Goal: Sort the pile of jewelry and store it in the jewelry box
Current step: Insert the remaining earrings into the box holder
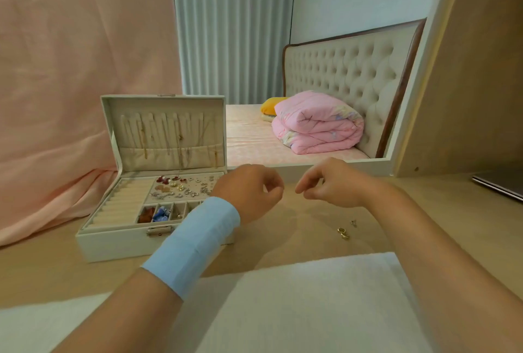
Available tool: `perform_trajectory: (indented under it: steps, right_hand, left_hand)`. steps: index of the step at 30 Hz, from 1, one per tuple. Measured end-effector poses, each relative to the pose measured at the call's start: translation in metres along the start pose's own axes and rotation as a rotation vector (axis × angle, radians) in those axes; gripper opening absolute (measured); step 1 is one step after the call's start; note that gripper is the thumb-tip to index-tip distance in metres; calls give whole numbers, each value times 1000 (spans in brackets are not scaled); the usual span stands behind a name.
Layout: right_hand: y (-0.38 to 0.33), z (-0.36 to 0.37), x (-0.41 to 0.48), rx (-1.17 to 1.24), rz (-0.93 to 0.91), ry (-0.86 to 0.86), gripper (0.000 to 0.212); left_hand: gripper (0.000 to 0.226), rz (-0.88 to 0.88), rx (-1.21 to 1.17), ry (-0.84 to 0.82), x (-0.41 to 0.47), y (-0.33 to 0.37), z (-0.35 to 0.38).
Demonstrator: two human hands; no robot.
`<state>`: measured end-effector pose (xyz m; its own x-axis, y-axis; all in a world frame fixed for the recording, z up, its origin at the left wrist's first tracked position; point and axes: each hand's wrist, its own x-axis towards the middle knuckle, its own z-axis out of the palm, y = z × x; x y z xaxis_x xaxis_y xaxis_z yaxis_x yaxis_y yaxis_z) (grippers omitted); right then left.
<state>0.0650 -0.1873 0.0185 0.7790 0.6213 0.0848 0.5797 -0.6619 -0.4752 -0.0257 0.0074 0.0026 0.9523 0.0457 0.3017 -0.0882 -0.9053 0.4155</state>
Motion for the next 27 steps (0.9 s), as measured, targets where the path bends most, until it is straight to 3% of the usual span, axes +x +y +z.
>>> perform_trajectory:
  steps: [8,15,27]
  right_hand:
    - [62,-10,-33,-56,218,7,28]
    - [88,-7,-30,-88,302,-70,35]
    - [75,2,-27,-48,346,-98,10]
  left_hand:
    - [17,-29,-116,-198,16,69,84]
    - [23,86,-6,-242,20,81,111]
    - [13,41,79,-250,18,39,86]
